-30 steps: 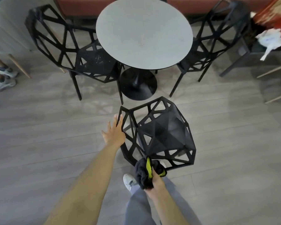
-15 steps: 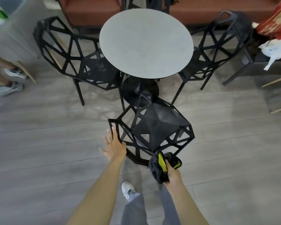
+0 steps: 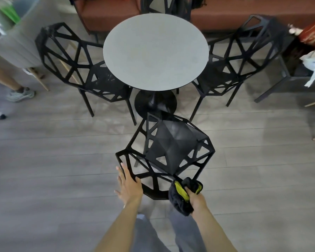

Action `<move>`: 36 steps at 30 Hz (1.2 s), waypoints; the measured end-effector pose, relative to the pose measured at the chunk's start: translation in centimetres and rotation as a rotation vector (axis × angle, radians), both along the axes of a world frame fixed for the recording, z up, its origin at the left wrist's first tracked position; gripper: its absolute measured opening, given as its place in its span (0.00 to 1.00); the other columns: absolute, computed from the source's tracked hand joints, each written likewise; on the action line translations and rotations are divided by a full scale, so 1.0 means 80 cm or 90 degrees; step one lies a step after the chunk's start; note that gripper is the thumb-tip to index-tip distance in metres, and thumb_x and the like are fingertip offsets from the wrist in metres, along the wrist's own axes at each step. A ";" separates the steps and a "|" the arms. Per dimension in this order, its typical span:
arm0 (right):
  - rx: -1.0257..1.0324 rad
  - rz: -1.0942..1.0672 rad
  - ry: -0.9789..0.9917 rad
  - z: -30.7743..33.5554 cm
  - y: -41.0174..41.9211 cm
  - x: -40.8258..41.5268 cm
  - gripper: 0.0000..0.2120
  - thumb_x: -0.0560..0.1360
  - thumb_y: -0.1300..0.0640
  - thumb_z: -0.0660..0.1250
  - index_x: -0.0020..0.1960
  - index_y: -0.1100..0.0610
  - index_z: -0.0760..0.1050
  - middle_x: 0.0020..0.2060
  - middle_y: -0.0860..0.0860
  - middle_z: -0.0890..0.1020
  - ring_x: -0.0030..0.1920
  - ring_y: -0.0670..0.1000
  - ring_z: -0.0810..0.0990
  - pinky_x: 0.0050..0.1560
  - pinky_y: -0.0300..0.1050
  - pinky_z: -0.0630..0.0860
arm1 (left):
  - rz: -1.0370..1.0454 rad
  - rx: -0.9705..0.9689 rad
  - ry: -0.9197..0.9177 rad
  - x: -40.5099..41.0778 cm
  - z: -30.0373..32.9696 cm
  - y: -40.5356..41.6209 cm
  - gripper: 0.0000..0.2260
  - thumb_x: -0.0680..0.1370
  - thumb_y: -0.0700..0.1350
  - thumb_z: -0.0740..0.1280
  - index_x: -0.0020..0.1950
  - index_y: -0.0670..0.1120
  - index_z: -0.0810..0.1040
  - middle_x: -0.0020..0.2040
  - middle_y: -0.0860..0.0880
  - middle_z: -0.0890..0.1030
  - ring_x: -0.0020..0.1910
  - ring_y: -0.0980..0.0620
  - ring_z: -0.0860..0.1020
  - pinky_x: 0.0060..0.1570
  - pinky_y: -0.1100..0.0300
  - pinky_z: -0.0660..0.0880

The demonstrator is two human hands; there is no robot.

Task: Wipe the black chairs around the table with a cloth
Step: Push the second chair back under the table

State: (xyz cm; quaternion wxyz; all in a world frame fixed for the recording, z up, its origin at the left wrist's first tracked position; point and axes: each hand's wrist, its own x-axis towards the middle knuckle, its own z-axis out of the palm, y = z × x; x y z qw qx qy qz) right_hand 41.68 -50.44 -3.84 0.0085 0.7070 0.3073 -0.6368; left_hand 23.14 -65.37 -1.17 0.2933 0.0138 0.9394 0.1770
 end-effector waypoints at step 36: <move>0.412 0.164 0.068 0.144 0.030 -0.239 0.12 0.76 0.56 0.75 0.58 0.59 0.81 0.48 0.53 0.82 0.53 0.56 0.78 0.58 0.49 0.74 | -0.253 0.127 -0.118 -0.181 0.085 -0.017 0.28 0.85 0.54 0.60 0.84 0.50 0.58 0.83 0.50 0.61 0.80 0.47 0.62 0.78 0.51 0.61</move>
